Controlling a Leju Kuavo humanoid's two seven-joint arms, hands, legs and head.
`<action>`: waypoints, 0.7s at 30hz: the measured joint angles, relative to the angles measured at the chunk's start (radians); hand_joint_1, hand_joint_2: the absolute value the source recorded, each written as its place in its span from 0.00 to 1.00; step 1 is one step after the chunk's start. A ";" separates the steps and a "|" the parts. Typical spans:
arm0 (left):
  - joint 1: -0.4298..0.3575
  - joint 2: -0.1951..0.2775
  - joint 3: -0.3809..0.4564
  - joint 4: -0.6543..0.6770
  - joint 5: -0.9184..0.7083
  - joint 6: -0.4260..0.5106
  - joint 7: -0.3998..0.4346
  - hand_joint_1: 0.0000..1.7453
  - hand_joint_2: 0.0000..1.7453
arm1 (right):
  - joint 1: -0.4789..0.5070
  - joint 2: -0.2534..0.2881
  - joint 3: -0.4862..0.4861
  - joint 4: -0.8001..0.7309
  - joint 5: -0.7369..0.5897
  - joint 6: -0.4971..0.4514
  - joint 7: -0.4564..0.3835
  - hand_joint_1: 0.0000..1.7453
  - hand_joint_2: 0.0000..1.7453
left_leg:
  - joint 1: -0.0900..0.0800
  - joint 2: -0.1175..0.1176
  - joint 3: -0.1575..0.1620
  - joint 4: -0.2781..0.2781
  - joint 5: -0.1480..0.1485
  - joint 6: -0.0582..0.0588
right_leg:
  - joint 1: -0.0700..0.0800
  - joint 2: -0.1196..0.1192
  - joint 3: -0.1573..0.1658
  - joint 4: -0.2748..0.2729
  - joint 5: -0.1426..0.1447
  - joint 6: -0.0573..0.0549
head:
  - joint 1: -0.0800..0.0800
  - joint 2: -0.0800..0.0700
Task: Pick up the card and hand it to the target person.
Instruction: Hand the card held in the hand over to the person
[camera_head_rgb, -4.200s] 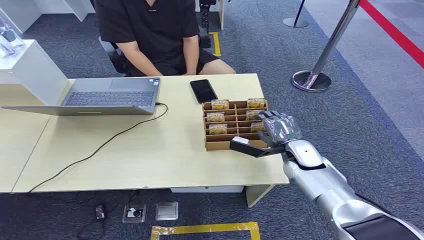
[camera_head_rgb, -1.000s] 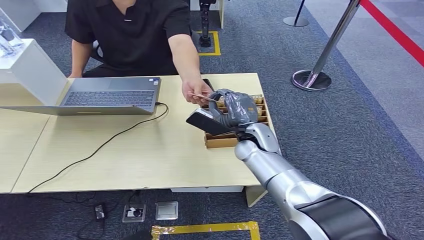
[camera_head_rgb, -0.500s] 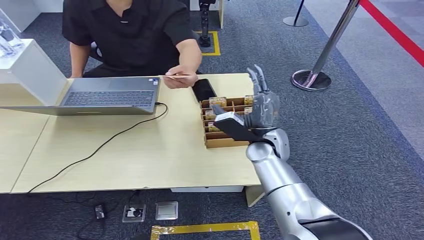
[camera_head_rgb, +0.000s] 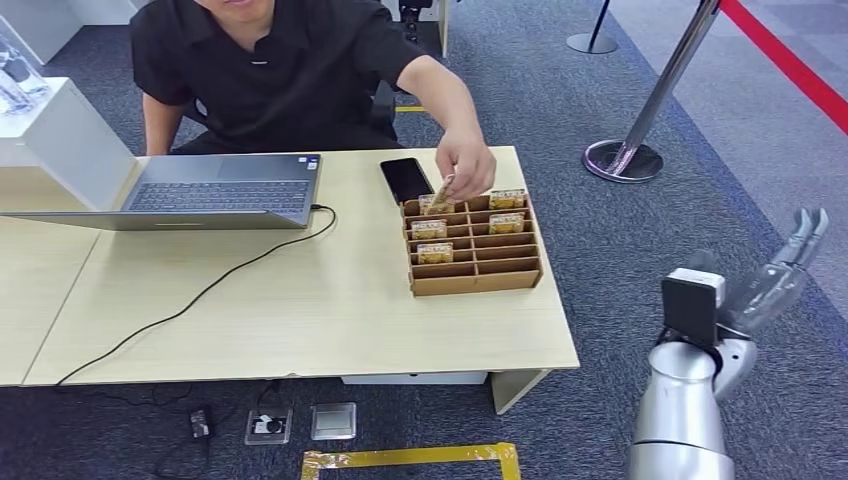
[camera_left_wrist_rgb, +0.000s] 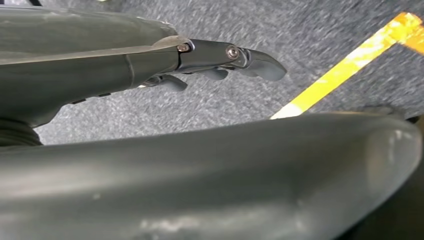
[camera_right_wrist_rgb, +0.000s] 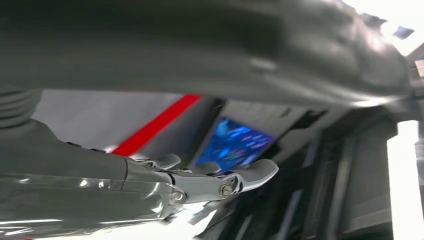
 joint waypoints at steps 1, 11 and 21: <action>0.005 0.000 0.004 0.000 0.000 0.000 0.000 0.00 0.00 | 0.006 -0.013 -0.059 0.034 0.017 0.000 0.001 0.00 0.00 | 0.000 0.000 0.000 0.000 0.000 0.000 | 0.000 0.000 0.000 0.000 0.000 0.000 | 0.000 0.000; 0.012 0.000 0.037 0.000 0.016 -0.033 0.015 1.00 0.00 | 0.051 -0.155 -0.715 0.646 0.524 0.021 0.328 1.00 0.00 | 0.000 -0.002 0.000 -0.001 -0.001 0.001 | 0.000 -0.001 0.000 -0.001 -0.001 0.001 | 0.001 0.000; -0.011 -0.006 0.059 0.000 0.004 -0.080 0.039 1.00 1.00 | 0.140 -0.154 -0.737 0.957 0.742 0.296 0.720 1.00 1.00 | 0.000 0.000 0.000 -0.002 -0.001 0.001 | 0.000 0.000 0.000 0.000 -0.002 0.000 | -0.001 0.000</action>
